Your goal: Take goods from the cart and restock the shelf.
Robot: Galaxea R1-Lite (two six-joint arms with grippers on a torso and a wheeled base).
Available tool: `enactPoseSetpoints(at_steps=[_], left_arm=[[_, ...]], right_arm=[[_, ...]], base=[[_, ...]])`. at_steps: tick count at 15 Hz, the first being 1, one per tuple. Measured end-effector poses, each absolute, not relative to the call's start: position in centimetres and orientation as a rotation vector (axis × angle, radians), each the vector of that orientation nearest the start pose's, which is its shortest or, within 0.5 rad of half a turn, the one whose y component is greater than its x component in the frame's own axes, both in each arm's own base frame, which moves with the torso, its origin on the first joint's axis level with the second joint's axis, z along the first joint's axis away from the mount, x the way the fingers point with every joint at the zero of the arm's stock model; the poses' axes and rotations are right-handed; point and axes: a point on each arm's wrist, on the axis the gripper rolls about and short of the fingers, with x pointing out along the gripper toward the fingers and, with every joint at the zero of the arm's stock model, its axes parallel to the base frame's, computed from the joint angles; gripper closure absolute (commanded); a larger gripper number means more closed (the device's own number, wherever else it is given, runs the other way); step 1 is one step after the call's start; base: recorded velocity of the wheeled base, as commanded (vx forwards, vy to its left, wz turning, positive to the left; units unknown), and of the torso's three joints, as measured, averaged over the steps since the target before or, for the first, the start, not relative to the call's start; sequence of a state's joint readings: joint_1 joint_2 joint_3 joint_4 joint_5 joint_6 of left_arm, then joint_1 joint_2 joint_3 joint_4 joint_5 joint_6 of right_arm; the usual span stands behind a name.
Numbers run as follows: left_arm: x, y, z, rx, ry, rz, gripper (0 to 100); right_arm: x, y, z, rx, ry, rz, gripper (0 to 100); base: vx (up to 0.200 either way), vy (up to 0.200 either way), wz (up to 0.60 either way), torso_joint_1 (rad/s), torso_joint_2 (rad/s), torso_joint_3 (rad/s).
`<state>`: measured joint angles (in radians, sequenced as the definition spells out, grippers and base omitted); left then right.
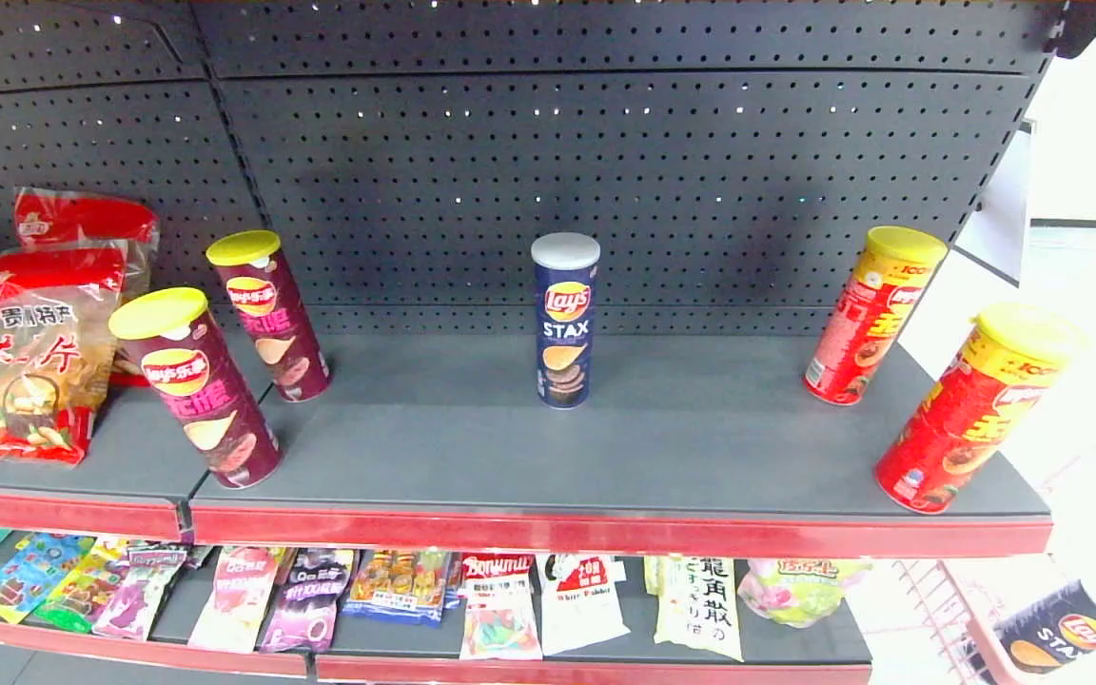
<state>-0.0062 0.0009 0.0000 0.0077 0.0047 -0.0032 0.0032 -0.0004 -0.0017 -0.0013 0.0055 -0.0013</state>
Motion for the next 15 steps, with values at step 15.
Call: enactPoseSetpoints(at_steps=[15], left_arm=[[-2.27, 0.02, 7.47, -0.003, 0.009, -0.002, 0]], right_arm=[[-2.3, 0.02, 7.61, -0.004, -0.003, 0.017, 0]], base=[[0.0, -0.173, 0.0, 0.005, 0.0, -0.001]])
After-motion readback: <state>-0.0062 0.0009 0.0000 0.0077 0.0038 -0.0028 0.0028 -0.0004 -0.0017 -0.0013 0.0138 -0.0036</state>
